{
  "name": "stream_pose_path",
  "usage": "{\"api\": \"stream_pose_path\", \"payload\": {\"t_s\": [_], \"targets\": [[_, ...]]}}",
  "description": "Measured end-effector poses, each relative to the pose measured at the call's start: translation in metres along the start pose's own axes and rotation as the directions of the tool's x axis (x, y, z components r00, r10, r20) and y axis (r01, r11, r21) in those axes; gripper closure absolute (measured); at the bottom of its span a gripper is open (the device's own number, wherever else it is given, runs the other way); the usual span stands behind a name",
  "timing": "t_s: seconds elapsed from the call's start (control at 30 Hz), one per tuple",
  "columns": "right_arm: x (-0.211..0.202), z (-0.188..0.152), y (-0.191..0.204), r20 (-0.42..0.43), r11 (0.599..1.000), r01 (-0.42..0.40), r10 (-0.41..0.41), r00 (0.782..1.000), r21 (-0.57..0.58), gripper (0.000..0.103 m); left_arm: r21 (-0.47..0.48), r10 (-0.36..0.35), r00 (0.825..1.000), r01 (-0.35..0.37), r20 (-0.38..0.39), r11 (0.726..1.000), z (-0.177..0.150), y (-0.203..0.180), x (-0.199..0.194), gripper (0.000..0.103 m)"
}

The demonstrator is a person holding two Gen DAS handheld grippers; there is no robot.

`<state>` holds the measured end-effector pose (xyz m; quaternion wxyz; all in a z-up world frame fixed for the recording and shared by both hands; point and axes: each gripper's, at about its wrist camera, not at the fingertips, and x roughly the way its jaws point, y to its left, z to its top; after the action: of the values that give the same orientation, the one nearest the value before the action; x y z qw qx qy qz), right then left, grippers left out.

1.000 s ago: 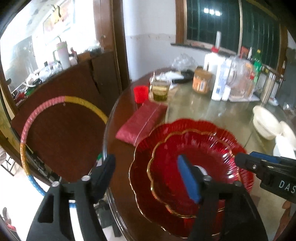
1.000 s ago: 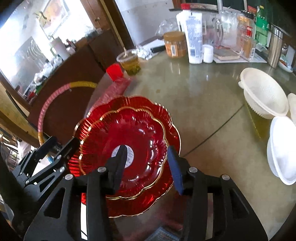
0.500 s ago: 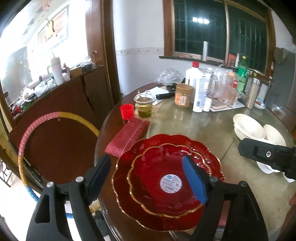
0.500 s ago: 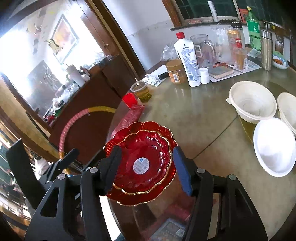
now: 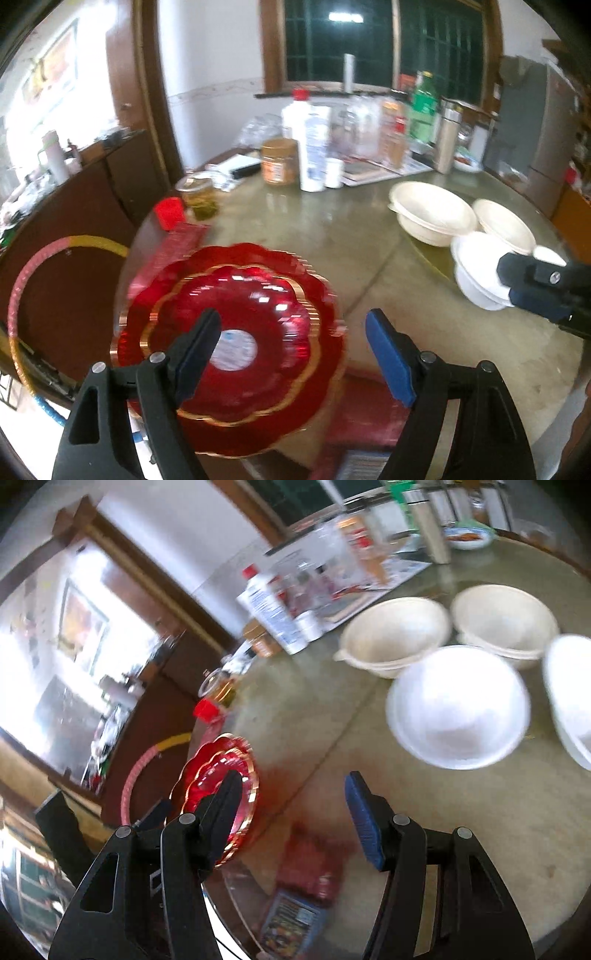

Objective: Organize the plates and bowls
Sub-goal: 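Move both grippers away from the plates toward the white bowl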

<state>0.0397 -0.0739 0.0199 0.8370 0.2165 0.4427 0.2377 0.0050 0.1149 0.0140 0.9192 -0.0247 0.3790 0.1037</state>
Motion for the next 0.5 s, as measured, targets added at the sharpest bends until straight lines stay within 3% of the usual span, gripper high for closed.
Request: {"api": "stream_pose_path", "payload": {"t_s": [0.3, 0.5], "targets": [[-0.041, 0.006, -0.071, 0.080, 0.979, 0.039, -0.056, 0.995, 0.199, 0.045, 0.029, -0.165, 0.984, 0.167, -0.061, 0.986, 0.008, -0.061, 0.015, 0.022], [-0.047, 0.012, -0.105, 0.099, 0.955, 0.047, -0.079, 0.992, 0.293, 0.045, 0.043, -0.175, 0.982, 0.178, -0.071, 0.983, 0.021, -0.098, 0.031, 0.022]]}}
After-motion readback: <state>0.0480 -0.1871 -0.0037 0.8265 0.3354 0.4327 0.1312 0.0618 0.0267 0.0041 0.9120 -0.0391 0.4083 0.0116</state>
